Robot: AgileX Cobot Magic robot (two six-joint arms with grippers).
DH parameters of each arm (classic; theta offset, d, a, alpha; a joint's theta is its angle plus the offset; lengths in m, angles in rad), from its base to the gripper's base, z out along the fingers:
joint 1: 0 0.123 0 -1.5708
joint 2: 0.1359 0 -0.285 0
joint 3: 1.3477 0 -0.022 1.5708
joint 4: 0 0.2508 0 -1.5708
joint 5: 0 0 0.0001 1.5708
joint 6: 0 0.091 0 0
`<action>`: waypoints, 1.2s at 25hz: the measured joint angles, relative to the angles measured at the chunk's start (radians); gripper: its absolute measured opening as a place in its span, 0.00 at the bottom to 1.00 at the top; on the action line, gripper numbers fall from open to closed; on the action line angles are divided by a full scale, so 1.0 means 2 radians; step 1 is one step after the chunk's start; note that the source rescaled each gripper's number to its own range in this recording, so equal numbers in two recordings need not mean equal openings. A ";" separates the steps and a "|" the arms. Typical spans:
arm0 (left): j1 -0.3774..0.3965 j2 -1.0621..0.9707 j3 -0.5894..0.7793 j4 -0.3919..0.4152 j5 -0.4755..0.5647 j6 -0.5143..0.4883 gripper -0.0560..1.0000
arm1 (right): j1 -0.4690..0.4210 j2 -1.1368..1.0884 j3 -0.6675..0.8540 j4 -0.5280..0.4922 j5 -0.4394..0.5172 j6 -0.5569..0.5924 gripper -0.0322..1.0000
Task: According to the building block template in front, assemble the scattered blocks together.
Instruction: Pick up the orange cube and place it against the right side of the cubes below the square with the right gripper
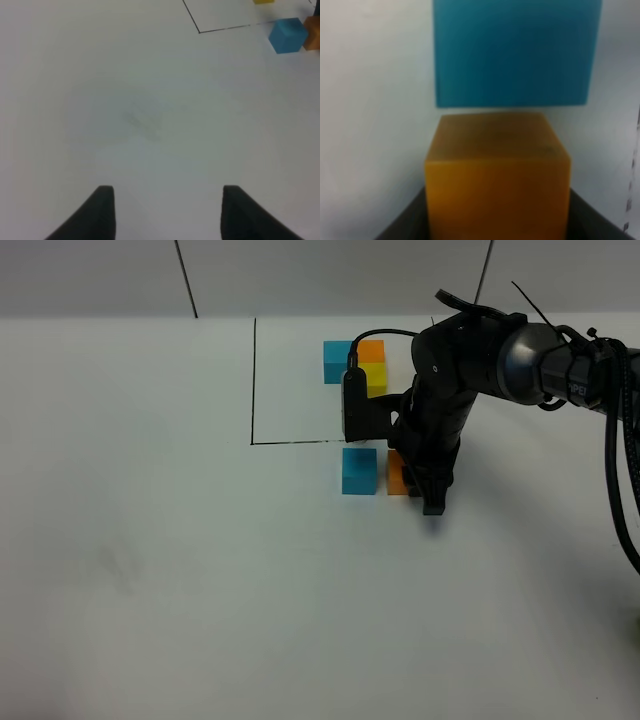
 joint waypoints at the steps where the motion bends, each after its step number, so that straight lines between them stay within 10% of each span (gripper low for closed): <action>1: 0.000 0.000 0.000 0.000 0.000 0.000 0.12 | 0.000 0.001 0.000 0.003 0.000 0.000 0.04; 30: 0.000 0.000 0.000 0.000 0.000 0.000 0.12 | 0.000 0.003 -0.002 0.022 -0.014 -0.001 0.04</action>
